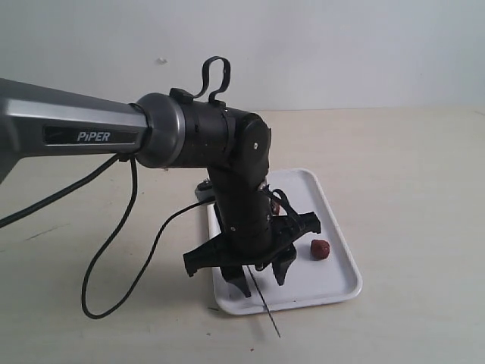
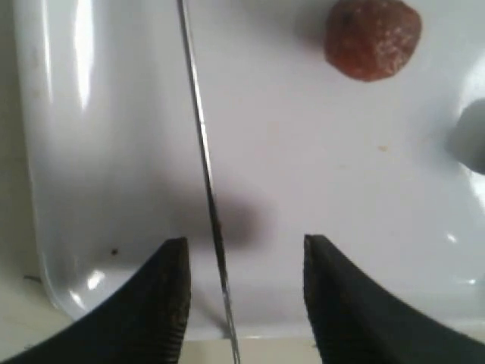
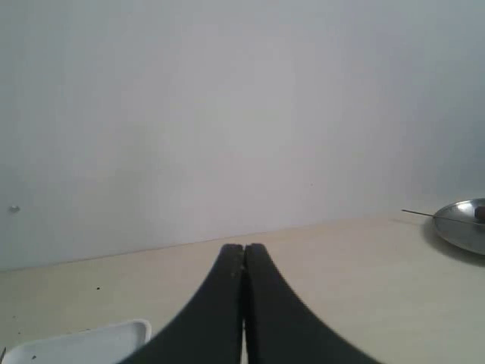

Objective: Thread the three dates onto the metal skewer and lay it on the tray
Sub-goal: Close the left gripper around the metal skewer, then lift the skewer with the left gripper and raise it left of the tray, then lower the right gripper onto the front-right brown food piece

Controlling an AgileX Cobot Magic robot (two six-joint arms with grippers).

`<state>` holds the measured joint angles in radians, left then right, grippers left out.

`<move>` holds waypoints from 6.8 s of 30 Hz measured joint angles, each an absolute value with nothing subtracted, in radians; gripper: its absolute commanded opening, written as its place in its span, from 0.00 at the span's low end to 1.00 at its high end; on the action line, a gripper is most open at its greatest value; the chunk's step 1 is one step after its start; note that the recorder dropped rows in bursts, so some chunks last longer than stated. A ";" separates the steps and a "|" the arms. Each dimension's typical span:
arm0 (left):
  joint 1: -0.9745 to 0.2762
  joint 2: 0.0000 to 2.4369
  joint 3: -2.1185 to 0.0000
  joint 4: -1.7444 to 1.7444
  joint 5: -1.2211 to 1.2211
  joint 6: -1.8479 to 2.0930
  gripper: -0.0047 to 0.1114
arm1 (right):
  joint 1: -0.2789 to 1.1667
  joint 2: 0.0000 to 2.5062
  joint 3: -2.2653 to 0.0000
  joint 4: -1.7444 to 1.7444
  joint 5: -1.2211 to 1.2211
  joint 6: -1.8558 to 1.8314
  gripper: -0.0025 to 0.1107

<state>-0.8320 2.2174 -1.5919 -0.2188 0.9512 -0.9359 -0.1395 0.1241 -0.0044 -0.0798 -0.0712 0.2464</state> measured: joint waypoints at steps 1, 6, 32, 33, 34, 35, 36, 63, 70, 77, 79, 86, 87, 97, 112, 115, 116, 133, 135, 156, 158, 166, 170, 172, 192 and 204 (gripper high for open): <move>-0.832 2.217 -1.592 -0.224 0.953 -0.929 0.45 | -0.140 0.124 -0.004 -0.080 -0.071 0.246 0.02; -0.832 2.217 -1.592 -0.230 0.958 -0.907 0.45 | -0.140 0.124 -0.004 -0.080 -0.071 0.246 0.02; -0.832 2.238 -1.592 -0.221 0.972 -0.905 0.06 | -0.140 0.124 -0.004 -0.080 -0.071 0.246 0.02; -0.832 2.238 -1.592 -0.221 0.972 -0.905 0.04 | -0.140 0.124 -0.004 -0.080 -0.071 0.245 0.02; -0.832 2.238 -1.592 -0.221 0.972 -0.905 0.04 | -0.140 0.124 -0.004 -0.080 -0.071 0.245 0.02; -0.832 2.240 -1.592 -0.219 0.972 -0.902 0.04 | -0.140 0.124 -0.004 -0.080 -0.071 0.245 0.02; -0.832 2.240 -1.592 -0.219 0.970 -0.902 0.04 | -0.140 0.124 -0.004 -0.080 -0.071 0.245 0.02; -0.711 1.719 -1.575 -0.129 1.220 0.377 0.04 | -0.140 0.124 -0.004 -0.080 -0.071 0.245 0.02; -0.614 1.713 -1.410 -0.215 1.220 0.607 0.04 | -0.140 0.124 -0.004 -0.080 -0.071 0.245 0.02; -0.592 1.598 -1.146 -0.336 1.117 0.881 0.04 | -0.140 0.124 -0.004 -0.080 -0.071 0.245 0.02; -0.592 1.556 -1.127 -0.349 1.112 0.911 0.04 | -0.140 0.124 -0.004 -0.080 -0.071 0.245 0.02; -0.590 1.455 -1.112 -0.346 1.115 0.892 0.04 | -0.140 0.124 -0.004 -0.070 -0.152 0.248 0.02; -0.589 1.446 -1.110 -0.342 1.110 0.867 0.04 | -0.140 0.124 -0.004 -0.056 -0.197 0.267 0.02; -0.491 1.391 -1.057 -0.328 1.059 0.757 0.04 | -0.140 0.124 -0.004 0.065 -0.422 0.850 0.02; -0.481 1.371 -1.035 -0.276 1.006 0.520 0.04 | -0.092 0.832 -0.693 -0.331 0.275 0.602 0.02; -0.481 1.371 -1.035 -0.272 1.006 0.507 0.04 | -0.055 1.023 -0.867 -0.207 0.441 0.327 0.02; -0.481 1.371 -1.033 -0.272 1.006 0.507 0.04 | -0.046 1.090 -0.930 -0.162 0.513 0.239 0.02; -0.481 1.370 -1.033 -0.286 1.004 0.490 0.04 | -0.024 1.759 -1.396 0.186 1.216 -0.744 0.27; -0.481 1.370 -1.033 -0.279 1.006 0.490 0.04 | -0.024 1.789 -1.396 0.211 1.207 -0.858 0.27; -0.481 1.370 -1.033 -0.242 0.979 0.526 0.04 | 0.182 1.917 -1.396 0.211 1.136 -1.168 0.40; -0.481 1.370 -1.033 -0.229 0.990 0.526 0.04 | 0.210 1.932 -1.396 0.194 1.126 -1.171 0.40; -0.481 1.370 -1.033 -0.213 1.031 0.526 0.04 | 0.254 1.990 -1.396 0.106 1.093 -1.175 0.42; -0.481 1.370 -1.033 -0.210 1.035 0.526 0.04 | 0.254 2.013 -1.396 0.100 1.075 -1.175 0.48; -0.481 1.370 -1.033 -0.200 1.035 0.526 0.04 | 0.254 2.026 -1.396 0.100 1.054 -1.175 0.48; -0.481 1.370 -1.033 -0.184 1.008 0.530 0.04 | 0.254 2.116 -1.397 0.089 0.980 -1.171 0.49; -0.481 1.370 -1.033 -0.184 1.006 0.530 0.04 | 0.254 2.143 -1.401 0.078 0.984 -1.127 0.33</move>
<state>-0.4809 1.3701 -1.0331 -0.1843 1.0064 0.5304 0.2539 2.1427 -1.4009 0.0776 0.9843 -1.1271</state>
